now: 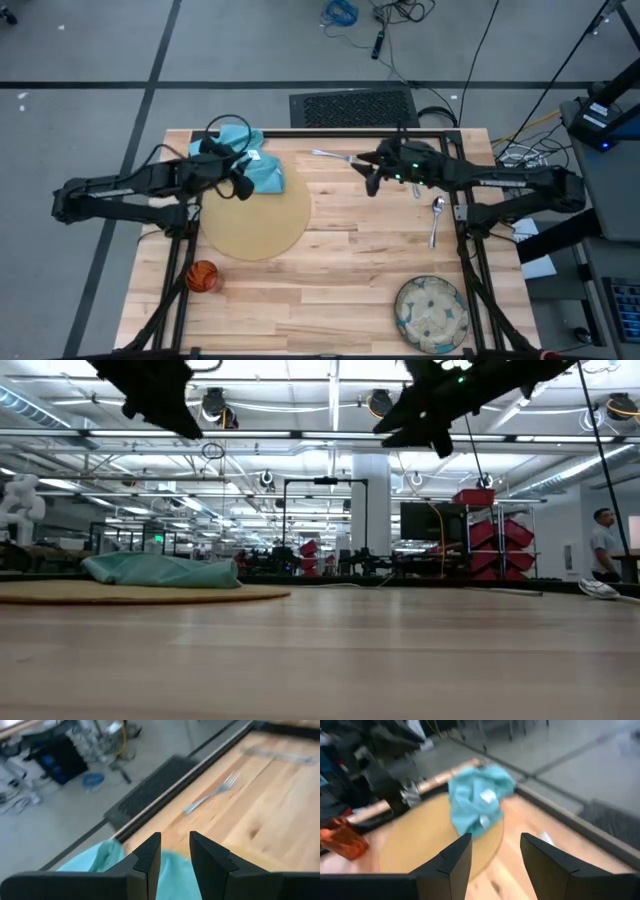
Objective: Set table place
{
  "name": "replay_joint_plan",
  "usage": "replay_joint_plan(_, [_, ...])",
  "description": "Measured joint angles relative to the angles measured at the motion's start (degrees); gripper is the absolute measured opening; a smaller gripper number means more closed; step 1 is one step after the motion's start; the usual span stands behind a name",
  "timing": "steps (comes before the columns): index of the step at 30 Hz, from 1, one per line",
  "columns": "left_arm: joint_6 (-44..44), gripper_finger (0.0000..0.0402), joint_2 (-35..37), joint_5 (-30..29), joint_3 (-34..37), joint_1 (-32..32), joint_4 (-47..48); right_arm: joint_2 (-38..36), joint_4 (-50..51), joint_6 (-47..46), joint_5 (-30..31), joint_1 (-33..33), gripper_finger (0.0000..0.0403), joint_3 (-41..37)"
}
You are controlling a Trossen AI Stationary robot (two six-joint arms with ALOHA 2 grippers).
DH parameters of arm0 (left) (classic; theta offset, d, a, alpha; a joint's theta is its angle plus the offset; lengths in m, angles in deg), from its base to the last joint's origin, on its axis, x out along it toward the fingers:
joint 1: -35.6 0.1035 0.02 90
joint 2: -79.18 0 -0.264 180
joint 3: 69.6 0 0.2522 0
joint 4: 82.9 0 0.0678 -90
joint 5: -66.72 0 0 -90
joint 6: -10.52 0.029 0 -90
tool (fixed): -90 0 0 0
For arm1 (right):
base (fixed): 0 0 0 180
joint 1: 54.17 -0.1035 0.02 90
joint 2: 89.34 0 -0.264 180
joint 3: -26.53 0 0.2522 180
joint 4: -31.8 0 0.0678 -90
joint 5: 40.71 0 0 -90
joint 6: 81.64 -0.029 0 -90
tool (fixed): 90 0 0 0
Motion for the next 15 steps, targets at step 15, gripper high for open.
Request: replay_joint_plan(15, [-0.14, 0.0088, -11.41, 23.39, 0.00, 2.60, 9.04, 16.28, 1.65, -0.50, -14.40, -1.10, 0.0160, 5.55])
